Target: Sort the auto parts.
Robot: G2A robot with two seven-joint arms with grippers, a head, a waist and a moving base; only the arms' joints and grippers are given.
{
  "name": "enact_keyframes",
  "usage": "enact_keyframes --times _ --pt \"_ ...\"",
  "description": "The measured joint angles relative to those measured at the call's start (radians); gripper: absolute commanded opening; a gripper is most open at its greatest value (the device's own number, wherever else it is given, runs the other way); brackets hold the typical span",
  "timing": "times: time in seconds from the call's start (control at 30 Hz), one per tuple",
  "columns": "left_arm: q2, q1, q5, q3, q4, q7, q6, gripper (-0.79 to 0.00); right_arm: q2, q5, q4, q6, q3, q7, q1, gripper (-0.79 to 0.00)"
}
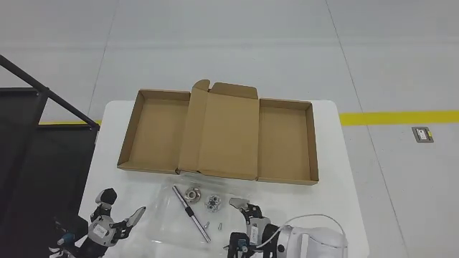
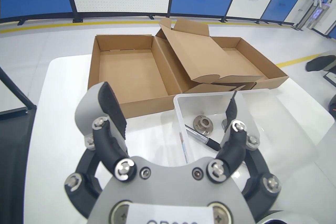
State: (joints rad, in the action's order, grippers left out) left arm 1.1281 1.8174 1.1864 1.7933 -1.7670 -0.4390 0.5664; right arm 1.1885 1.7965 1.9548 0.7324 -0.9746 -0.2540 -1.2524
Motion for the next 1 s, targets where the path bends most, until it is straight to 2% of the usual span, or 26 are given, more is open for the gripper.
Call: enact_keyframes --times 0.17,0.7,0.87,1.0 --pt "-0.002 0.012 0.034 -0.002 0.000 -0.031 0.053 0.000 0.065 -0.117 -0.176 -0.014 0.179 -0.187 0.213 0.000" --pt "-0.002 0.010 0.033 -0.003 -0.001 -0.027 0.048 0.000 0.066 -0.111 -0.182 -0.017 0.185 -0.191 0.221 0.000" --pt "0.000 0.013 0.045 -0.010 -0.014 -0.028 0.024 0.000 0.096 -0.052 -0.219 0.026 0.278 -0.323 0.305 0.000" --pt "0.001 0.015 0.054 -0.012 -0.012 -0.039 0.014 0.000 0.138 -0.078 -0.278 0.003 0.351 -0.453 0.381 0.000"
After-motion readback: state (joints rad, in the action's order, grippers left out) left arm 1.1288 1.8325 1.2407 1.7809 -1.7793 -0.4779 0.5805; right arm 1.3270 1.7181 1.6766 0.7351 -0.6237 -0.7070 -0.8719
